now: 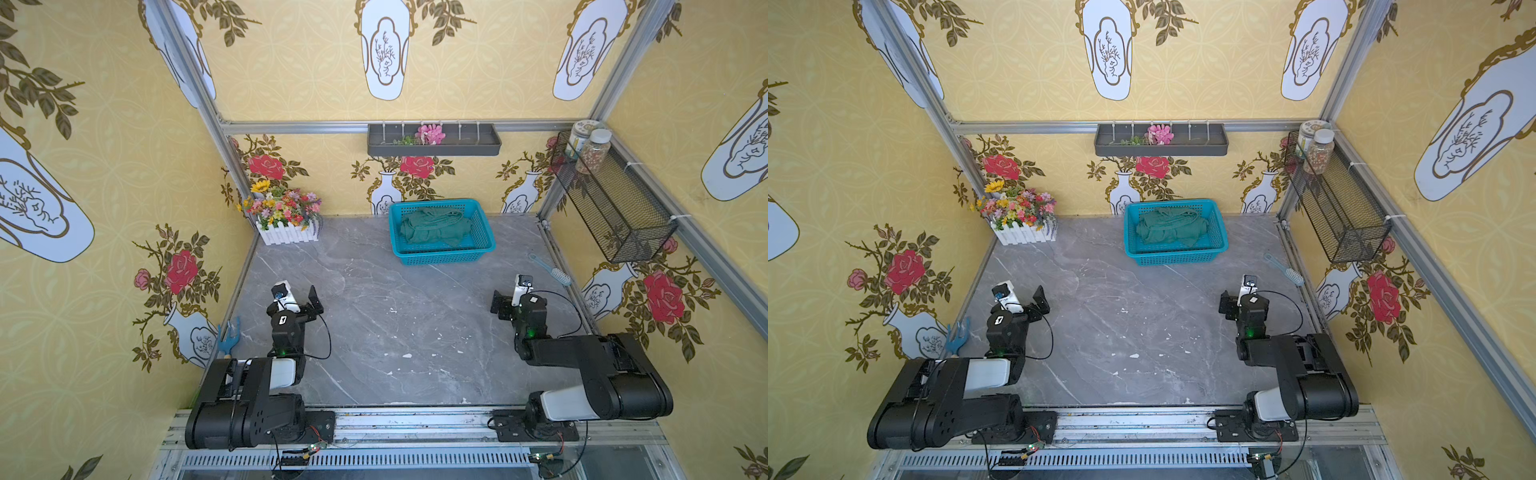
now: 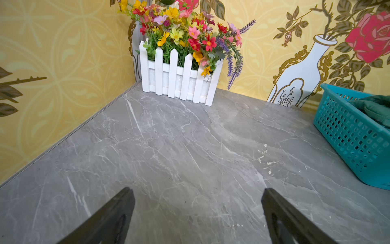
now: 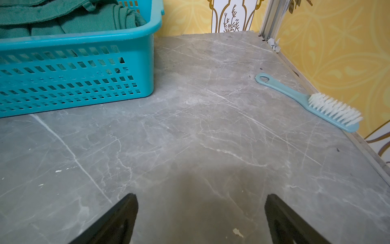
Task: Roll up the long pants
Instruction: Reset both arms
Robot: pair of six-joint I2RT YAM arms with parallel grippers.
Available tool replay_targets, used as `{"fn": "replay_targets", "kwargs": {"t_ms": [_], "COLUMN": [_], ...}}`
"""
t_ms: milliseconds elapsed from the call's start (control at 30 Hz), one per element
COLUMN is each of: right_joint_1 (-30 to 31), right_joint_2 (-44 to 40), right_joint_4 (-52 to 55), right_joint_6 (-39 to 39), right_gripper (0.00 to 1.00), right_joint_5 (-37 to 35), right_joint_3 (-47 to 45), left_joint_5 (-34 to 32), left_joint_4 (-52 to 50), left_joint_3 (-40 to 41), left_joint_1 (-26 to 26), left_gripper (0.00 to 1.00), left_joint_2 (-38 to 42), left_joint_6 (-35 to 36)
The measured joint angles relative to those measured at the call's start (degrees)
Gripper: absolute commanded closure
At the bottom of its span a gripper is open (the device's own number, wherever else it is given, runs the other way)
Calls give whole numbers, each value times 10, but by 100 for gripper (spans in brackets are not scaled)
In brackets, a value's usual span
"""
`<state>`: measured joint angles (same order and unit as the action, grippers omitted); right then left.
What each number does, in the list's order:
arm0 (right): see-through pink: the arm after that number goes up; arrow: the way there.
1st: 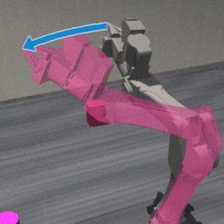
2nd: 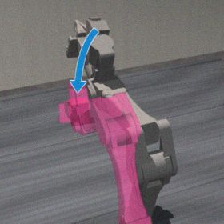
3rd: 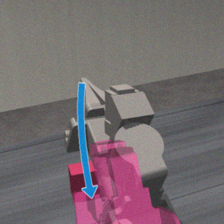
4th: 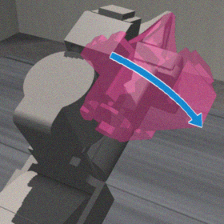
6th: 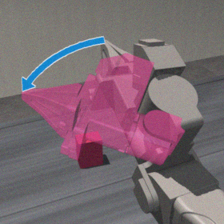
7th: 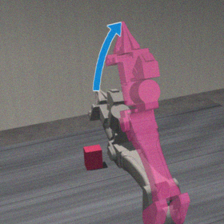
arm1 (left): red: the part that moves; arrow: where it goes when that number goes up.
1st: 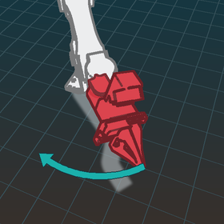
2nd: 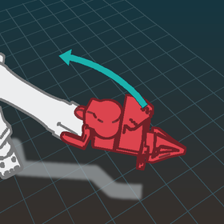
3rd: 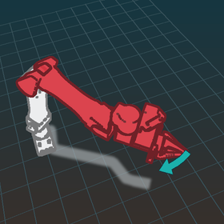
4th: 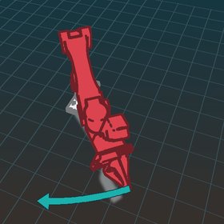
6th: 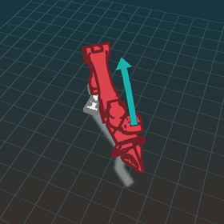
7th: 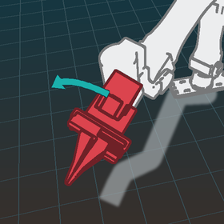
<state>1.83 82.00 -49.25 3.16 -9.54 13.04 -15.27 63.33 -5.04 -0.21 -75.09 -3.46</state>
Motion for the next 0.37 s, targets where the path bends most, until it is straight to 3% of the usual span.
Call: {"fn": "replay_targets", "kwargs": {"t_ms": [133,367], "right_joint_1": [17,-11], "right_joint_2": [3,8], "right_joint_4": [-4,-2], "right_joint_6": [-5,-4], "right_gripper": [3,3], "right_joint_5": [-9,16], "right_joint_3": [0,13], "left_joint_5": [0,-2], "left_joint_4": [3,5], "left_joint_3": [0,0], "left_joint_1": [0,0], "left_gripper": [0,0], "left_joint_2": [0,0], "left_joint_6": [0,0]}}
